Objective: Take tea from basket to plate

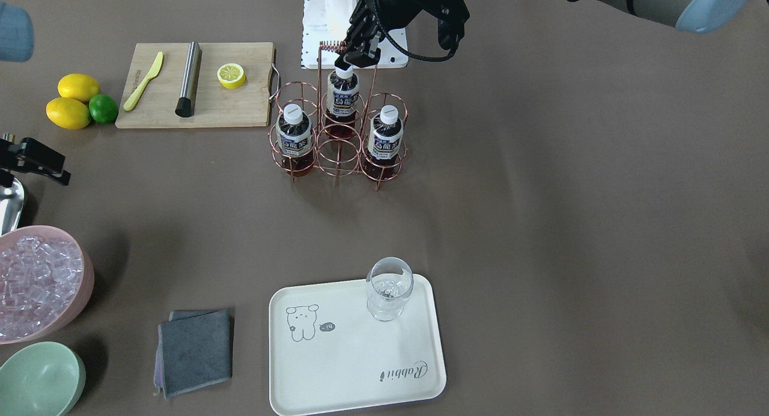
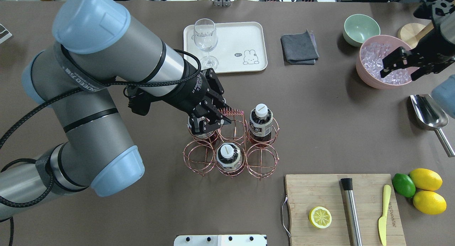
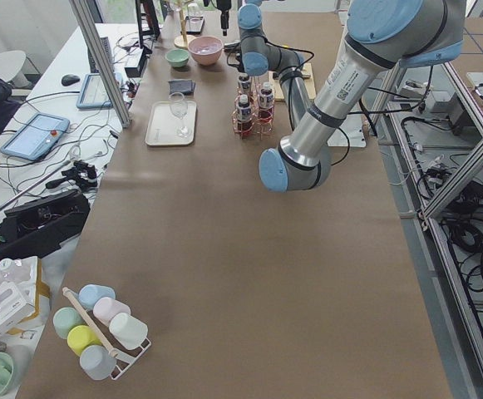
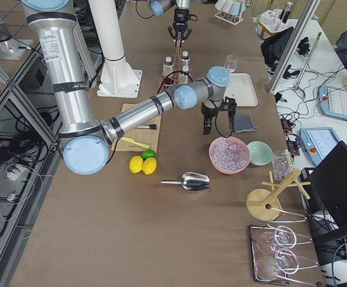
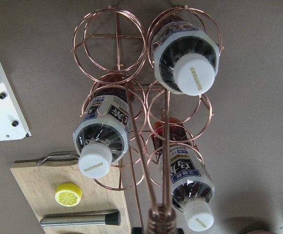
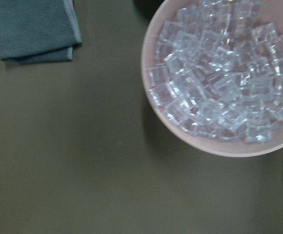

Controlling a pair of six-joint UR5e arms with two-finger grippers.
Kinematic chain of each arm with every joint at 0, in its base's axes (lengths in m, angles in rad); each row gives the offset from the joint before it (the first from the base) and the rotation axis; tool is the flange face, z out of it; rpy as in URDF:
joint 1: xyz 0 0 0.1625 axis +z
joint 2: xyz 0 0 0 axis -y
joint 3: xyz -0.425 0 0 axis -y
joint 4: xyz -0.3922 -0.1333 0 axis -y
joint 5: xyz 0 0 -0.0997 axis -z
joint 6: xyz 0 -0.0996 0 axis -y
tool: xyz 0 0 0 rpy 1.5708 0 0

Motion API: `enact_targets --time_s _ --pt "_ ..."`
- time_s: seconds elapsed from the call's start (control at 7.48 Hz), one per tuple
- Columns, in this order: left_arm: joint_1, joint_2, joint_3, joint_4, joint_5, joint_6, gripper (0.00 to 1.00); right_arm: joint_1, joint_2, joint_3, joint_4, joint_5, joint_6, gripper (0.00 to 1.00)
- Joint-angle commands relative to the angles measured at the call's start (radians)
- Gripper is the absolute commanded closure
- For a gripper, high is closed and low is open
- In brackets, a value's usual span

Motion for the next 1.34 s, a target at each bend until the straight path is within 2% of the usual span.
enact_targets --time_s 0.0,0.27,0.53,0.94,1.2 --pt "0.000 0.000 0.000 0.000 0.000 0.001 1.00 -0.126 0.141 0.034 -0.056 0.006 0.394 0.01" --pt "0.000 0.000 0.000 0.000 0.000 -0.001 1.00 -0.210 0.316 0.036 -0.238 -0.014 0.487 0.00" --pt "0.000 0.000 0.000 0.002 0.000 -0.001 1.00 -0.366 0.428 0.024 -0.260 -0.118 0.731 0.00" --pt "0.000 0.000 0.000 0.000 0.000 -0.001 1.00 -0.395 0.624 -0.089 -0.427 -0.133 0.743 0.00" --pt "0.000 0.000 0.000 0.000 -0.001 -0.001 1.00 -0.430 0.626 -0.090 -0.429 -0.135 0.743 0.01"
